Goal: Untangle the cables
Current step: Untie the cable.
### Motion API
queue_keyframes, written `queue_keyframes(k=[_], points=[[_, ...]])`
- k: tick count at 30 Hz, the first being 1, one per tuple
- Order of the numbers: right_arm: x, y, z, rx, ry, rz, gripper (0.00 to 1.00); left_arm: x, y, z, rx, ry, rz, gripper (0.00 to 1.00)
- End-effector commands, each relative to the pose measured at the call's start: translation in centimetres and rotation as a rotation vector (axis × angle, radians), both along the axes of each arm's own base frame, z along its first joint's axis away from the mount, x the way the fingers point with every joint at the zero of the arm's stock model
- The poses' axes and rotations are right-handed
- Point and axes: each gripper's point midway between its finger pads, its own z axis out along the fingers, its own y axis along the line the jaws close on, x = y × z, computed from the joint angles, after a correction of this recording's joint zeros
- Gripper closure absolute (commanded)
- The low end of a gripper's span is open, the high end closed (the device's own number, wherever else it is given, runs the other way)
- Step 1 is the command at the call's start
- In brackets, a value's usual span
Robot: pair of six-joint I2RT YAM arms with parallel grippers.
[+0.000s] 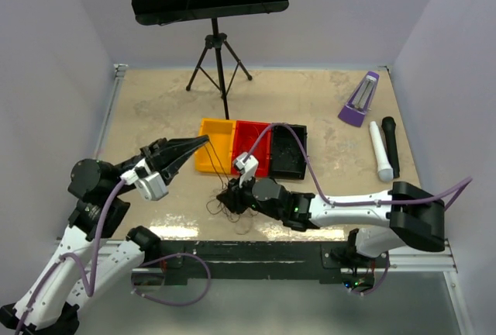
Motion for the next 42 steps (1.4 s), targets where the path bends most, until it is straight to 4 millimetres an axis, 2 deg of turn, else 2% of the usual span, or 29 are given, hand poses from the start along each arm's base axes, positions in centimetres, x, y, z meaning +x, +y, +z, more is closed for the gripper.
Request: queue_keyframes(k=[1, 4, 7, 11, 16, 18, 22, 27, 31, 33, 37, 42], points=[[0.0, -0.3, -2.5, 0.008, 0.051, -0.039, 0.72, -0.9, 1.2, 5.0, -0.109, -0.058, 0.027, 1.00], [-0.2, -0.9, -5.0, -0.032, 0.090, -0.058, 0.71, -1.1, 2.2, 7.8, -0.160, -0.112, 0.068, 1.00], [-0.2, -1.6, -7.0, -0.065, 0.121, -0.083, 0.69, -1.4, 4.0, 11.7, -0.250, -0.196, 0.144, 1.00], [-0.3, -2.4, -8.5, -0.093, 0.152, -0.113, 0.69, -1.8, 6.4, 16.5, -0.357, -0.304, 0.245, 1.00], [-0.1, -3.5, -9.2, -0.106, 0.169, -0.156, 0.69, -2.4, 8.1, 20.8, -0.419, -0.434, 0.327, 1.00], [-0.1, -3.9, -9.4, -0.109, 0.174, -0.168, 0.69, -2.2, 8.2, 21.7, -0.423, -0.447, 0.340, 1.00], [0.1, -4.7, -8.9, -0.102, 0.176, -0.197, 0.71, -0.4, 7.2, 20.8, -0.371, -0.427, 0.355, 1.00], [0.1, -5.7, -6.0, -0.041, 0.151, -0.210, 0.88, 2.9, 6.5, 17.9, -0.310, -0.426, 0.439, 1.00], [0.0, -6.2, -4.6, -0.016, 0.141, -0.208, 0.92, 5.7, 5.6, 15.3, -0.273, -0.387, 0.481, 1.00], [-0.1, -6.3, -4.2, -0.007, 0.140, -0.203, 0.91, 6.7, 5.0, 14.3, -0.260, -0.363, 0.479, 1.00], [-0.2, -6.5, -3.2, 0.018, 0.138, -0.206, 0.76, 8.1, 3.7, 12.2, -0.241, -0.325, 0.456, 1.00], [0.0, -6.9, -1.6, 0.046, 0.128, -0.222, 0.69, 10.1, 3.2, 11.1, -0.245, -0.325, 0.486, 1.00]])
